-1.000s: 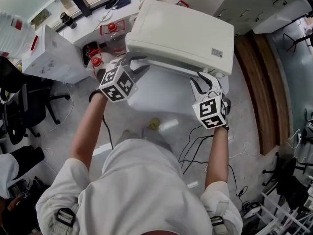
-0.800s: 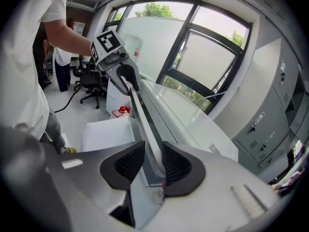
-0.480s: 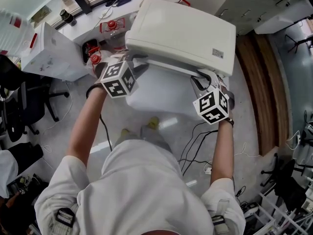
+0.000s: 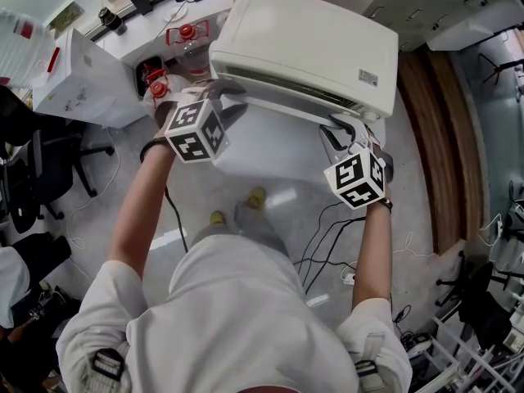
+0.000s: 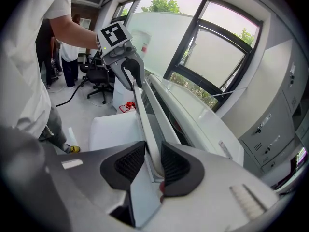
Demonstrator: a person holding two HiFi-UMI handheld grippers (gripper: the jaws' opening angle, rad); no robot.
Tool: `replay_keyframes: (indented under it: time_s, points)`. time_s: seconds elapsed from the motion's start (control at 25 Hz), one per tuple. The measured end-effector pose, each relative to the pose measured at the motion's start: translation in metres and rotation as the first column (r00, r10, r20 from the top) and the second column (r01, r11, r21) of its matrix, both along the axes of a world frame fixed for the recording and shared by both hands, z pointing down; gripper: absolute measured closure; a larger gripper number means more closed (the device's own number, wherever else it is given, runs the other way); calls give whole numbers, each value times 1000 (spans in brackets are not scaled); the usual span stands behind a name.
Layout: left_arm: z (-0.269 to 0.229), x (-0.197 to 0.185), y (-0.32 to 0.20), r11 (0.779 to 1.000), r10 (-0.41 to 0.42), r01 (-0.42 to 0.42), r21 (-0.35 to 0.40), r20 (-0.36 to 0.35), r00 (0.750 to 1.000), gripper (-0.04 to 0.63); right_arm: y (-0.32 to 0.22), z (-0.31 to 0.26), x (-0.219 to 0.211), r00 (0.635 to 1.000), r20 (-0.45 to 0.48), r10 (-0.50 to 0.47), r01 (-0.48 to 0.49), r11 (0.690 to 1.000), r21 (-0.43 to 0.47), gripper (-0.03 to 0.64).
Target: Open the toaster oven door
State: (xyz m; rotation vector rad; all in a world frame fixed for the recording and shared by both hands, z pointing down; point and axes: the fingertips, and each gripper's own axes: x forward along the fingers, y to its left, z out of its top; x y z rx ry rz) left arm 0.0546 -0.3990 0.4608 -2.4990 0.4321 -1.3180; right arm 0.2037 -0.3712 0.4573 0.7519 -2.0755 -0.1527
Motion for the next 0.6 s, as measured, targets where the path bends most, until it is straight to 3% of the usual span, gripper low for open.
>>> replay_keyframes:
  time_s: [0.6]
  points:
    - [25, -10, 56, 1000, 21, -20, 5, -30, 999, 490, 56, 25, -10, 999, 14, 46, -46, 999, 12, 518]
